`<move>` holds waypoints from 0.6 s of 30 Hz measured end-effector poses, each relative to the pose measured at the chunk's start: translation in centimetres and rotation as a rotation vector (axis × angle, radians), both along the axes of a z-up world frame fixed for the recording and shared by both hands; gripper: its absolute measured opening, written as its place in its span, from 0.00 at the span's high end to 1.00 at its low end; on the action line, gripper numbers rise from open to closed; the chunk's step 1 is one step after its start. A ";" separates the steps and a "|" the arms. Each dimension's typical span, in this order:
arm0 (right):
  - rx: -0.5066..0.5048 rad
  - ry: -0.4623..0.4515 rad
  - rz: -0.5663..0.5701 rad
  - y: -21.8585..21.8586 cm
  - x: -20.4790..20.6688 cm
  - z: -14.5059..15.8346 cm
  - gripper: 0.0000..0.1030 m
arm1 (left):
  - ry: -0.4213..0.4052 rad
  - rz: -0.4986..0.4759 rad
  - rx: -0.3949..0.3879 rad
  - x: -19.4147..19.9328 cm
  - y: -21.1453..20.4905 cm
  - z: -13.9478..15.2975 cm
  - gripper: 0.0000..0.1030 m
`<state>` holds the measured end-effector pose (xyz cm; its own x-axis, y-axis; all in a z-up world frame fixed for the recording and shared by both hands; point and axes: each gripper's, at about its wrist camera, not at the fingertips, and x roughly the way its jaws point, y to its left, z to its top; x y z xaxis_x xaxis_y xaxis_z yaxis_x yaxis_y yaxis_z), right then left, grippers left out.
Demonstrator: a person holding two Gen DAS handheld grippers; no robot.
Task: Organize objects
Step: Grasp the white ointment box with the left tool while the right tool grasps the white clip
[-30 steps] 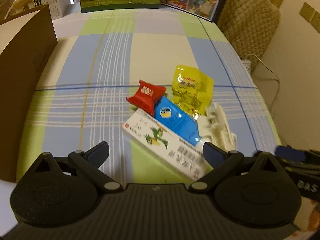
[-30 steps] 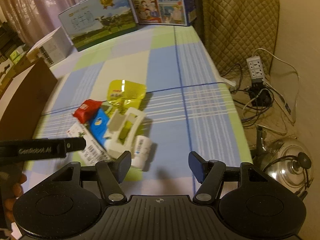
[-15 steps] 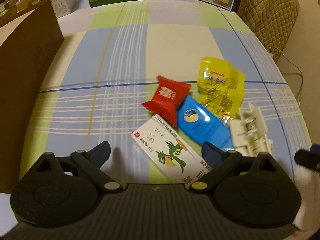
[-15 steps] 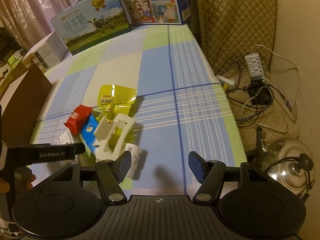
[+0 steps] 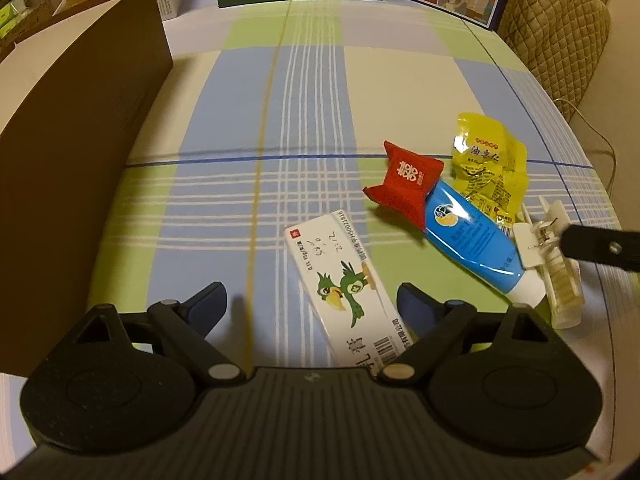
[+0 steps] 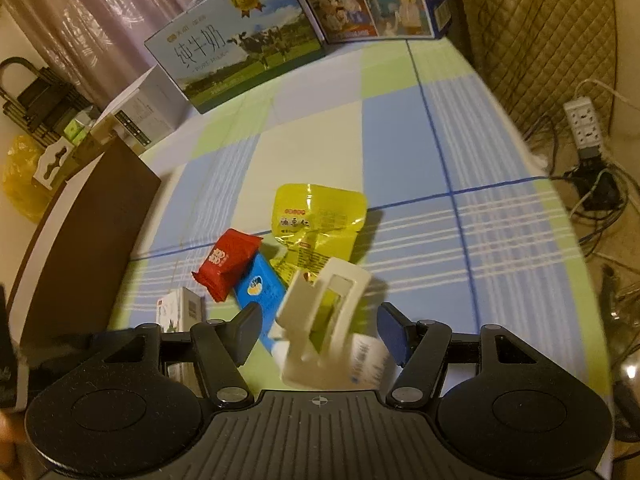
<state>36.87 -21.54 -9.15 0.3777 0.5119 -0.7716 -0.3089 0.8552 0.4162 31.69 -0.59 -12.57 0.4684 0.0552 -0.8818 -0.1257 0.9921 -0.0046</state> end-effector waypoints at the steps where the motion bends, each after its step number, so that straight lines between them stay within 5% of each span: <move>1: 0.001 0.017 -0.004 0.2 0.3 -0.4 0.40 | -0.001 -0.002 0.000 0.0 -0.1 0.0 0.14; 5: 0.004 0.045 -0.013 0.7 0.9 -1.2 0.44 | -0.001 -0.014 0.006 0.2 -0.5 -0.1 0.21; 6: -0.003 0.041 -0.012 0.8 0.9 -1.3 0.57 | 0.001 -0.019 0.010 0.3 -0.6 -0.1 0.23; 8: 0.003 0.043 -0.010 0.9 1.0 -1.3 0.59 | 0.004 -0.028 0.001 0.4 -0.6 -0.3 0.30; 13: 0.015 0.041 -0.020 0.8 0.7 -1.0 0.60 | 0.014 -0.057 -0.006 0.6 -0.6 -0.7 0.66; 18: 0.035 0.022 -0.009 0.8 0.0 -0.1 0.60 | 0.012 -0.057 0.005 0.4 0.0 -0.6 0.67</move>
